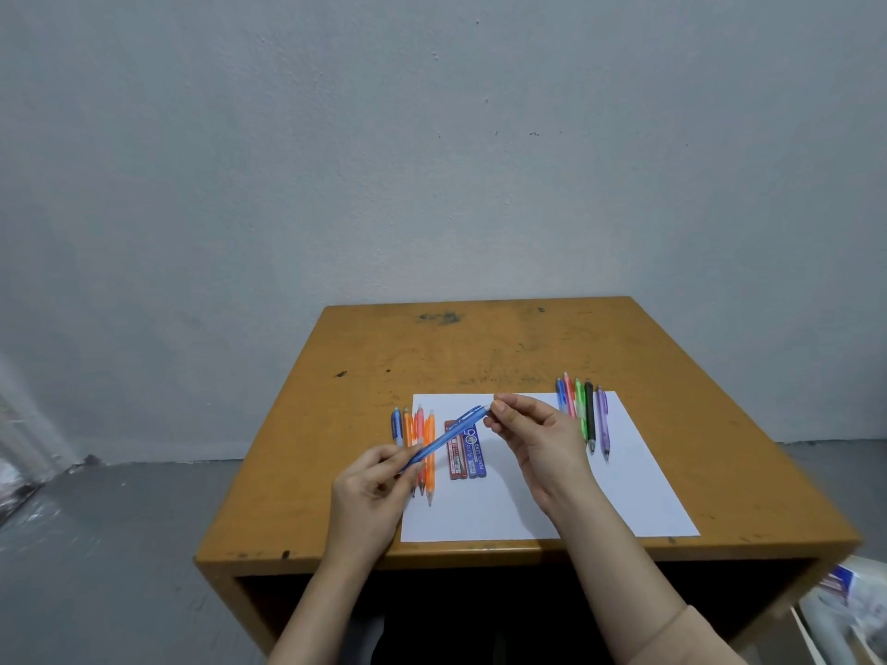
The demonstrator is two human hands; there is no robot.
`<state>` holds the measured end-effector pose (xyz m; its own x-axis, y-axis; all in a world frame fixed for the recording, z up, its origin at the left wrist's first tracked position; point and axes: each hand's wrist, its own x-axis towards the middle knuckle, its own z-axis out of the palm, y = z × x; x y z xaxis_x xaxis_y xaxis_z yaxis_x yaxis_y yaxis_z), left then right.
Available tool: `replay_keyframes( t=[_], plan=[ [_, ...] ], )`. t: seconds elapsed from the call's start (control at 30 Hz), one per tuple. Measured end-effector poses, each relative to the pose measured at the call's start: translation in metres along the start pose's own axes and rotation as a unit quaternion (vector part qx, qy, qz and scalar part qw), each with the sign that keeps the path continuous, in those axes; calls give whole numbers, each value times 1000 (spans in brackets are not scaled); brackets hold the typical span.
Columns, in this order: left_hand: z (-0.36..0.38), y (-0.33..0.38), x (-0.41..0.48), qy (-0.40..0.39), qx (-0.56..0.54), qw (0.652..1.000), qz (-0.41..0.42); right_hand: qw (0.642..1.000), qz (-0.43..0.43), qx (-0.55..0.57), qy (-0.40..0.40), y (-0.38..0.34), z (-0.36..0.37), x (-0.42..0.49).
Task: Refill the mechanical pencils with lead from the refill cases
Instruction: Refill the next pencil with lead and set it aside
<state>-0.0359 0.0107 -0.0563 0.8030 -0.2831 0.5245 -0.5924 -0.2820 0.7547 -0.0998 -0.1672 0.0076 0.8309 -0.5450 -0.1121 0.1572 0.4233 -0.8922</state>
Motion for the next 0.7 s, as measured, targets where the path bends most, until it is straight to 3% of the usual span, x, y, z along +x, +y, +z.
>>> replay_keyframes(
  t=[0.3,0.7],
  plan=[
    [0,1,0,-2,3,1000,0,980,-110,-163,41,13,-5,-4],
    [2,-2,2,48,11,999,-22,947,-150,-280,46,8,-26,20]
  ],
)
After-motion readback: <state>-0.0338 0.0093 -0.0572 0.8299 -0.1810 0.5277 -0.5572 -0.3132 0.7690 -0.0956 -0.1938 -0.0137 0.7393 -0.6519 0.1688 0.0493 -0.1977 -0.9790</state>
